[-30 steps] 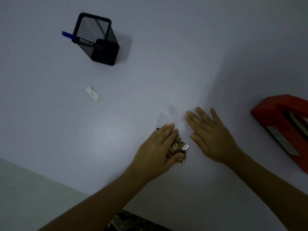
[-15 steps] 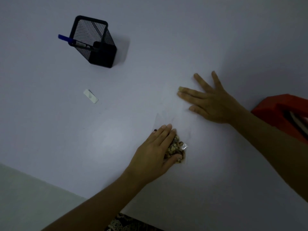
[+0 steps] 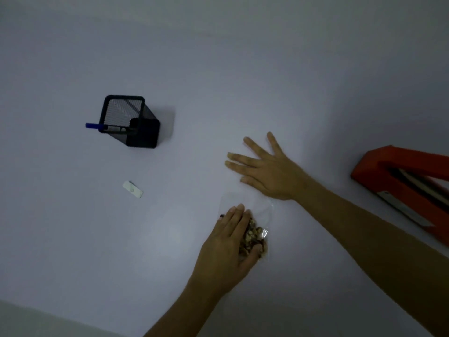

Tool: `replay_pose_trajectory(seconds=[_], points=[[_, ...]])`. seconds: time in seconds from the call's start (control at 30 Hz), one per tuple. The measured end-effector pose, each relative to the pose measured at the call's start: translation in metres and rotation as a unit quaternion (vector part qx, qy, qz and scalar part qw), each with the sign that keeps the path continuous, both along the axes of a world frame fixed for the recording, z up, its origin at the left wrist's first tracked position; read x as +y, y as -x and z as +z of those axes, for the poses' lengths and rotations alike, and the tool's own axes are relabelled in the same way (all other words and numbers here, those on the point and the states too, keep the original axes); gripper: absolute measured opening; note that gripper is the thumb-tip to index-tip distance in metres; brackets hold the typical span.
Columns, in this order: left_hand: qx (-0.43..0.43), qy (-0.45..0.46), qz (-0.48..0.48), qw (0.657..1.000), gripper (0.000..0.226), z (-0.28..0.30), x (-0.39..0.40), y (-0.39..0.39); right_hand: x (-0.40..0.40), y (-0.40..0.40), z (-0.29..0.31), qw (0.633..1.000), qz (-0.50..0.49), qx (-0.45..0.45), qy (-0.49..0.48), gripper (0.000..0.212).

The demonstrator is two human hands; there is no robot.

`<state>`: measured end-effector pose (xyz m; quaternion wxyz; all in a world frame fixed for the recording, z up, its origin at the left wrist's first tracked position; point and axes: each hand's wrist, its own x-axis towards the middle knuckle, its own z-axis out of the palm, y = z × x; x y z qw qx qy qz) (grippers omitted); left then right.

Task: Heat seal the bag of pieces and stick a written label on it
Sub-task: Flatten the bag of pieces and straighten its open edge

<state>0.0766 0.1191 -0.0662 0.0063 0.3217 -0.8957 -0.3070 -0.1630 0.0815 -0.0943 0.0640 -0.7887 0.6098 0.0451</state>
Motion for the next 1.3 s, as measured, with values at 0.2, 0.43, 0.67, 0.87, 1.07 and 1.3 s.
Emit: replay_pose_trajectory(seconds=[0.2,0.43,0.67,0.87,1.07,1.3], points=[[-0.019,0.004,0.002,1.000,0.071,0.004,0.017,-0.006,-0.012,0.013,0.016,0.899,-0.398,-0.167,0.074,0.058],[-0.016,0.036,0.029,0.999,0.045,0.011,0.012,0.006,0.083,-0.085,0.054,0.634,-0.645,-0.420,0.077,0.053],[-0.006,0.039,-0.004,0.999,0.012,0.007,-0.011,0.012,0.087,-0.111,0.044,0.575,-0.695,-0.425,0.072,0.046],[0.050,0.008,0.120,0.992,0.010,0.002,-0.020,0.015,0.094,-0.101,0.044,0.511,-0.678,-0.528,0.031,0.015],[0.134,-0.207,0.275,0.929,0.025,0.029,-0.047,0.032,0.120,-0.102,0.067,0.422,-0.650,-0.631,0.012,0.010],[0.139,-0.389,0.227,0.882,0.015,0.049,-0.035,0.055,0.171,-0.102,0.084,0.375,-0.661,-0.650,0.019,0.010]])
